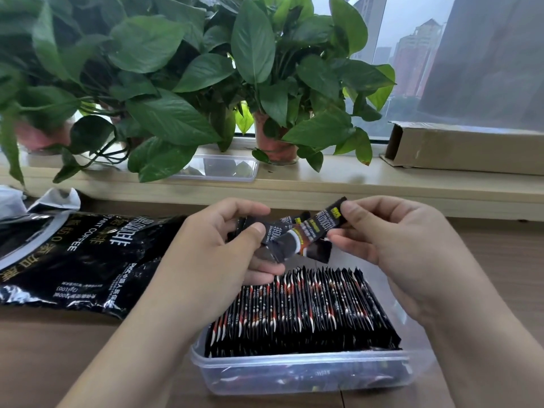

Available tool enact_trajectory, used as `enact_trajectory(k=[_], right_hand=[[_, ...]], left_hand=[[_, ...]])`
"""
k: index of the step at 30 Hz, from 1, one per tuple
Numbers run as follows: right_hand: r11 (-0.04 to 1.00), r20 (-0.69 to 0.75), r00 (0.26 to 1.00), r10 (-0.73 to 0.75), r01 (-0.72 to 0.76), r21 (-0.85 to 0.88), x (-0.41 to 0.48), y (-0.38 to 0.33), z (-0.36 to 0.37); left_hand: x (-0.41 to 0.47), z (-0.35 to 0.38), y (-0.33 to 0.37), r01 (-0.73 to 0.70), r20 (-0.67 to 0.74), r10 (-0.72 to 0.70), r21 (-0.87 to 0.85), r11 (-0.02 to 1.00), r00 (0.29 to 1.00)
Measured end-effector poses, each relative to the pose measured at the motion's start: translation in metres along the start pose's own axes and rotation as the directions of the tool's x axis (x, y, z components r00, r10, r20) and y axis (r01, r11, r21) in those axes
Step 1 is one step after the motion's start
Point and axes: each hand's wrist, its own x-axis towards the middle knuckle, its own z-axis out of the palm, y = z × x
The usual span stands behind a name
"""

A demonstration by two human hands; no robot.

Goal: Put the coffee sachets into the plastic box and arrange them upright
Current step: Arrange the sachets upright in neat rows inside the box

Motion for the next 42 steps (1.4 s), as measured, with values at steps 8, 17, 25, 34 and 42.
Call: enact_trajectory(k=[8,17,25,34,42], right_hand=[[0.999,-0.039,0.999,0.033,-0.034,-0.032,-0.008,0.009,0.017],[0.991,-0.113,0.993,-0.023,0.007,-0.135,-0.012,0.015,0.024],[0.999,-0.042,0.999,0.0,-0.002,-0.051,-0.012,0.017,0.027],[0.994,-0.027,0.996,-0.082,0.084,0.069,-0.013,0.021,0.027],[0.998,-0.003,0.998,-0.063,0.063,0.023,-0.014,0.023,0.026]], left_hand=[[-0.003,0.003,0.006,0.048,-0.025,-0.054,-0.214,0.976,0.998],[-0.005,0.007,0.009,0.059,-0.059,-0.083,-0.326,0.943,0.995],[-0.005,0.014,0.007,0.046,-0.064,-0.077,-0.385,0.922,0.995],[-0.009,0.027,0.006,0.069,-0.023,-0.082,-0.333,0.94,0.996],[-0.006,0.026,-0.003,-0.098,-0.102,0.083,-0.154,0.983,0.991]])
